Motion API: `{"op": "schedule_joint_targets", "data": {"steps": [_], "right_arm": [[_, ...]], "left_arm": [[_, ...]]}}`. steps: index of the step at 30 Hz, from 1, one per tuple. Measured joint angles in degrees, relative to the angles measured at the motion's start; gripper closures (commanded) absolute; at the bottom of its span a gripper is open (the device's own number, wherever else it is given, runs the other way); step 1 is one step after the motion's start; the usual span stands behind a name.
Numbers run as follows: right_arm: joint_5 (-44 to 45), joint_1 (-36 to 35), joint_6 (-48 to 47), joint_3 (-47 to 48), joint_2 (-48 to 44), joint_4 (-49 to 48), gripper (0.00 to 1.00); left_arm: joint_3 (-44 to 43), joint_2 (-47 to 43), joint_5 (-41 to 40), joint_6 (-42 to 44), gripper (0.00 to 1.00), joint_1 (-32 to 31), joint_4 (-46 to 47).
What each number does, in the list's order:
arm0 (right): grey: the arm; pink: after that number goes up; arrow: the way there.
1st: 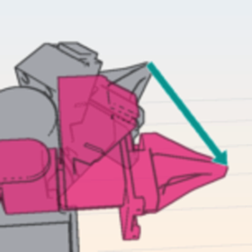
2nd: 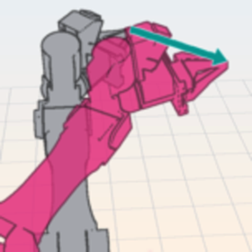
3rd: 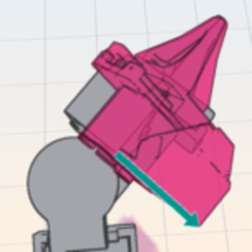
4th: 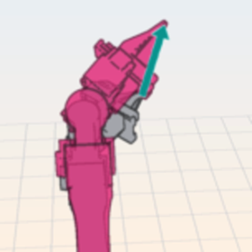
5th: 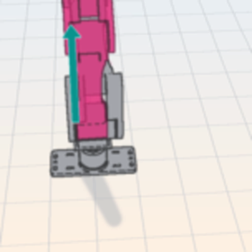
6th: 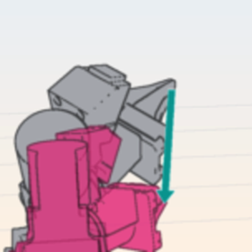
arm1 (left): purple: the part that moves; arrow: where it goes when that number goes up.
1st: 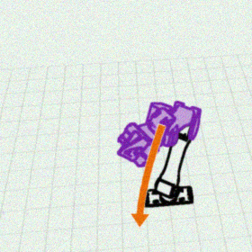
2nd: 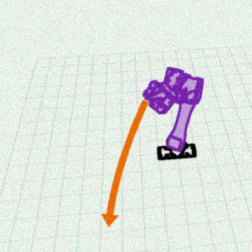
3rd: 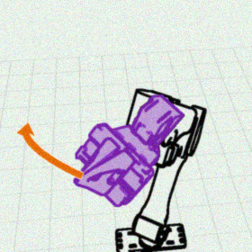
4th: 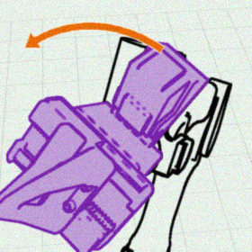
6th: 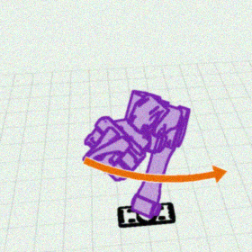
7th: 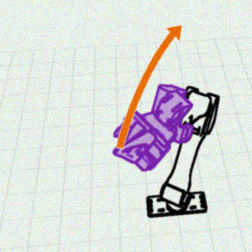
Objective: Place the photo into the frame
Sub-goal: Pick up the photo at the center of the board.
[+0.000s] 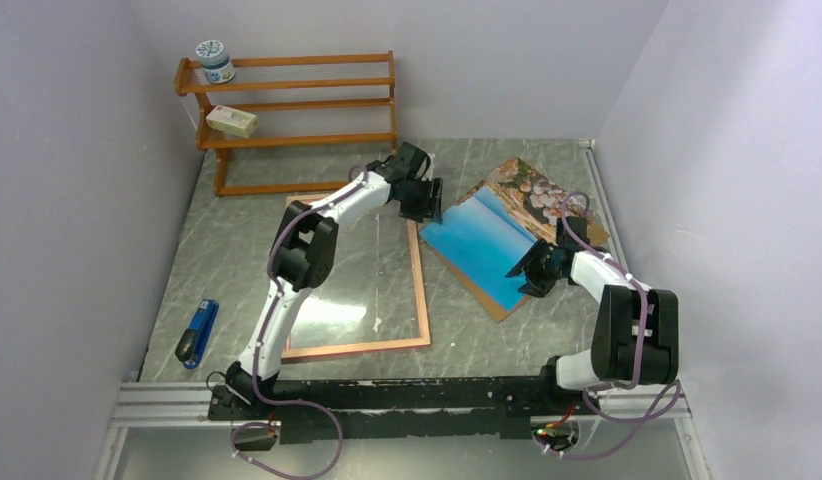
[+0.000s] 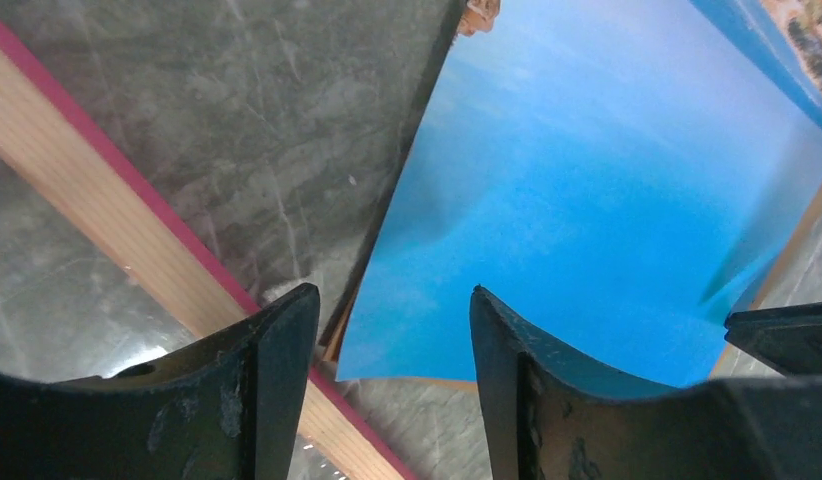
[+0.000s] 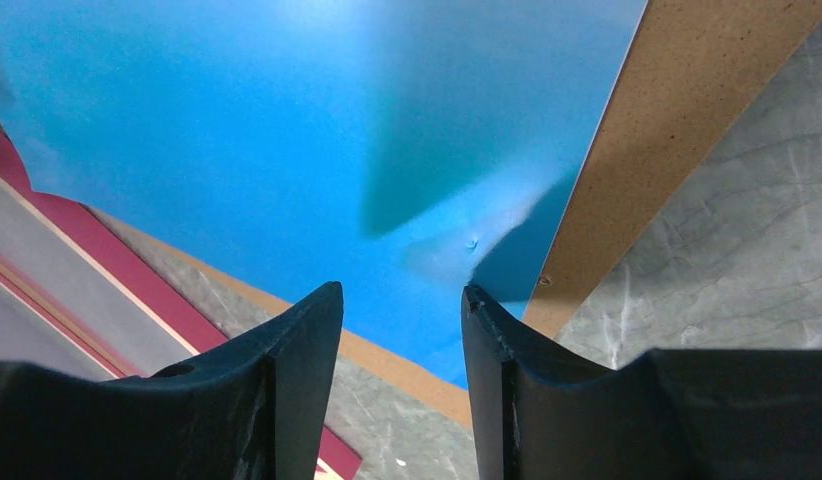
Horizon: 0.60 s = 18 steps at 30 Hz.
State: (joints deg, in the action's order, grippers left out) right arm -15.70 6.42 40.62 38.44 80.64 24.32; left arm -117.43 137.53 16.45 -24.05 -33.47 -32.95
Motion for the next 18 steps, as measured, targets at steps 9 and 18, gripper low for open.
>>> {"op": "schedule_joint_targets", "data": {"steps": [9,18], "right_arm": [[-0.1,0.0,0.0,0.2,0.5,-0.2,0.51],[-0.1,0.0,0.1,0.2,0.9,-0.2,0.54]], "left_arm": [[-5.2,2.3,-2.2,-2.4,0.43,-1.4,-9.4],[-5.3,2.3,0.8,-4.4,0.60,-0.7,-11.5]]}}
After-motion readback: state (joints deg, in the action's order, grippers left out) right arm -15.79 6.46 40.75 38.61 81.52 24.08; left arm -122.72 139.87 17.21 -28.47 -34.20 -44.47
